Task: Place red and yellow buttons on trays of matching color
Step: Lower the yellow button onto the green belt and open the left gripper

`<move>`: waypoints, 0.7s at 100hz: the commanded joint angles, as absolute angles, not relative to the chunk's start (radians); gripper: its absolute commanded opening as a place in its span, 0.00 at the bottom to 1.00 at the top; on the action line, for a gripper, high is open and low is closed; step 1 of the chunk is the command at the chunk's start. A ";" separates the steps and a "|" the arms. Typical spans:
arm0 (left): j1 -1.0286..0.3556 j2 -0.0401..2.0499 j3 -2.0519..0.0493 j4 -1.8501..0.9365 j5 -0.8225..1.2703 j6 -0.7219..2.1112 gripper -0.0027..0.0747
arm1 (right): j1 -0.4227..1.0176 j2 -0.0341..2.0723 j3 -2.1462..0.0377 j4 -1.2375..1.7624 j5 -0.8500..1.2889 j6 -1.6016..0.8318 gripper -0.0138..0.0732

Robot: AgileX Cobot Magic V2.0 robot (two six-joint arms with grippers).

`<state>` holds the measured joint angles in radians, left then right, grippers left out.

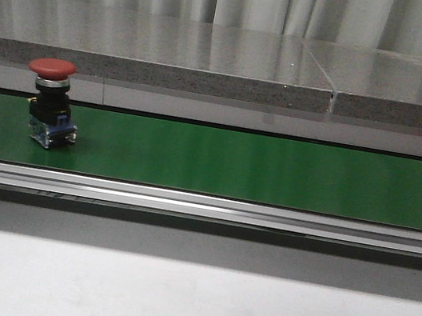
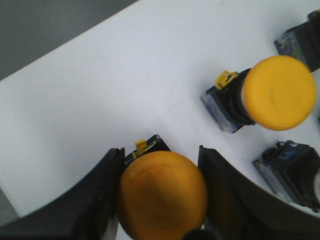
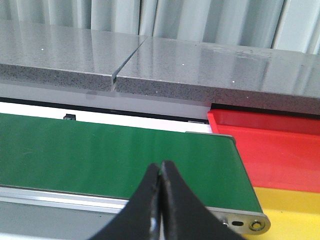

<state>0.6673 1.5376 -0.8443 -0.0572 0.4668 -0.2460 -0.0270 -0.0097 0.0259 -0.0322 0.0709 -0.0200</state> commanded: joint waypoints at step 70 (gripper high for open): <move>0.254 1.229 -1.122 -0.072 0.677 -0.080 0.01 | -0.027 -0.026 0.016 -0.042 -0.010 -0.022 0.08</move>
<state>0.3120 1.2198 -1.0548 -0.0605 0.7167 -0.0987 -0.0270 -0.0097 0.0259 -0.0322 0.0709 -0.0200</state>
